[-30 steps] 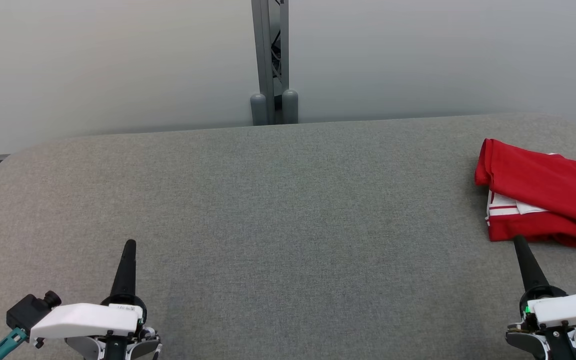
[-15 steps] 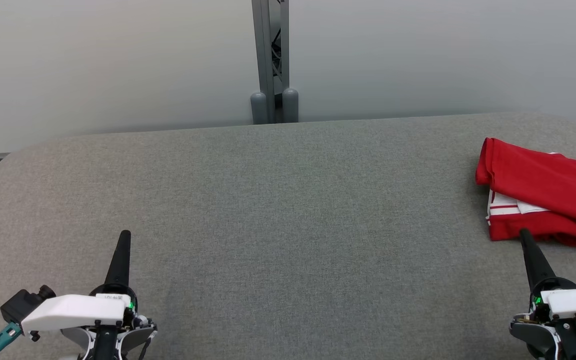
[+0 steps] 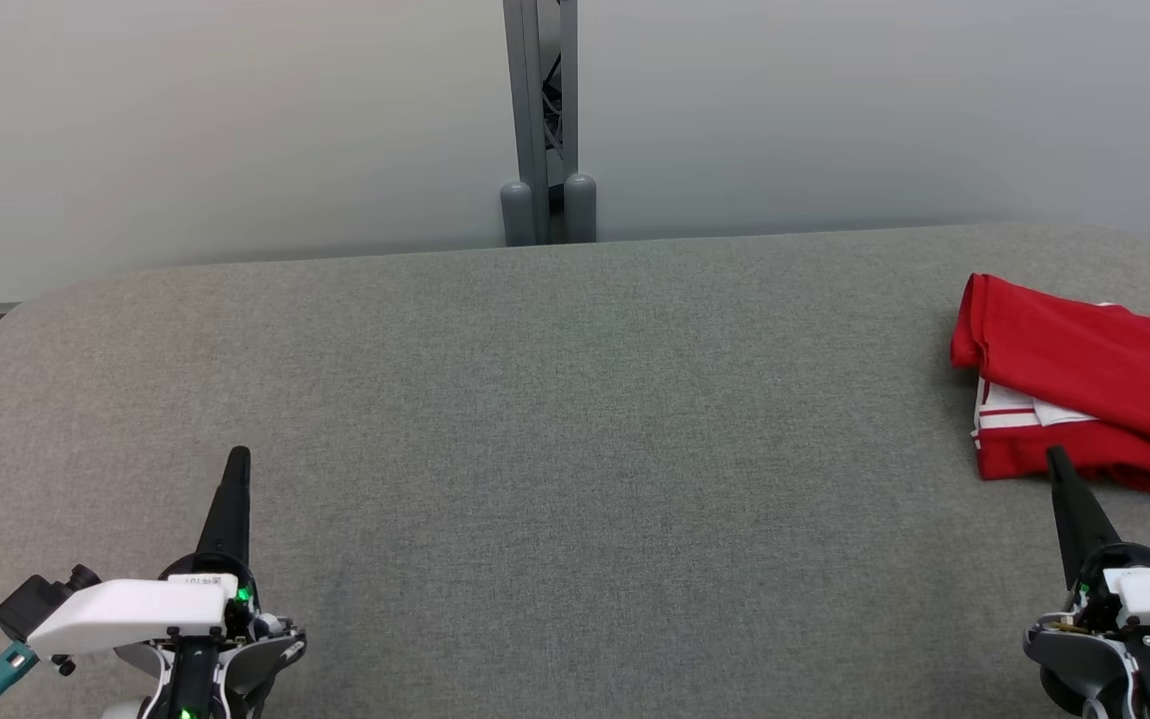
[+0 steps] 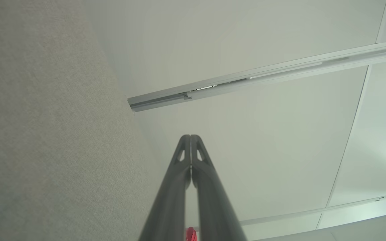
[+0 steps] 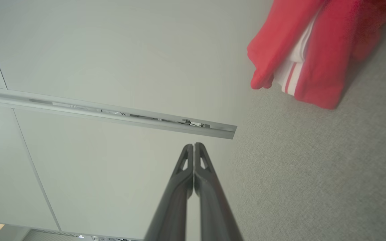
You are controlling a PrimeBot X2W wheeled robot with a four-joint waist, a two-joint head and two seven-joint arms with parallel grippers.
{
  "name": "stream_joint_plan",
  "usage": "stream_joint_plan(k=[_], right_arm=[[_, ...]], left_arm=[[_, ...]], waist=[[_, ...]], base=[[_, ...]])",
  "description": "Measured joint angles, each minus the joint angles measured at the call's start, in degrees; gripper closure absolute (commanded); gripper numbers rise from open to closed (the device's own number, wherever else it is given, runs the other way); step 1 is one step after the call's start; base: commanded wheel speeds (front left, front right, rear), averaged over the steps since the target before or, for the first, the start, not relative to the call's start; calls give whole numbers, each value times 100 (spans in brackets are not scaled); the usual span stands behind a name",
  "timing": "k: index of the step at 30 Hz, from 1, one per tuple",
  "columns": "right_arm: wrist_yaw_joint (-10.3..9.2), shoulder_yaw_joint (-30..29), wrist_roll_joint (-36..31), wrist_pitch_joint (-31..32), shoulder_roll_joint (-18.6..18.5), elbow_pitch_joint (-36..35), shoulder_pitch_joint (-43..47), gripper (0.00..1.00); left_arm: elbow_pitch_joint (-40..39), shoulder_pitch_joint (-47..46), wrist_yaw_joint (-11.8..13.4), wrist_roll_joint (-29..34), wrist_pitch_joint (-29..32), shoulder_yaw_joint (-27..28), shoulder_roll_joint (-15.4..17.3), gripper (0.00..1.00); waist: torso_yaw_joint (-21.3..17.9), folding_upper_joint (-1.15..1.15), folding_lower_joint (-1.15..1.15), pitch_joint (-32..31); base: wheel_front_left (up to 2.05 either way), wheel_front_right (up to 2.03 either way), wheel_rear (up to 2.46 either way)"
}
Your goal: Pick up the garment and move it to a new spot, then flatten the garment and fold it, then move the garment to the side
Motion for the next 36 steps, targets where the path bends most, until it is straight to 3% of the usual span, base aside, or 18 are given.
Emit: stream_joint_plan(k=[22,36], right_arm=[[0,-211,826,290,25,100,-173,100],[0,-243,861,316,37,105,-175,100]], left_arm=[[145,-244,-137,-828,203,166,-11,100],[151,-265,-140,-849,229,182,-19,100]], waist=[[5,0,0,30],[6,0,0,30]], base=[[0,0,0],[0,0,0]])
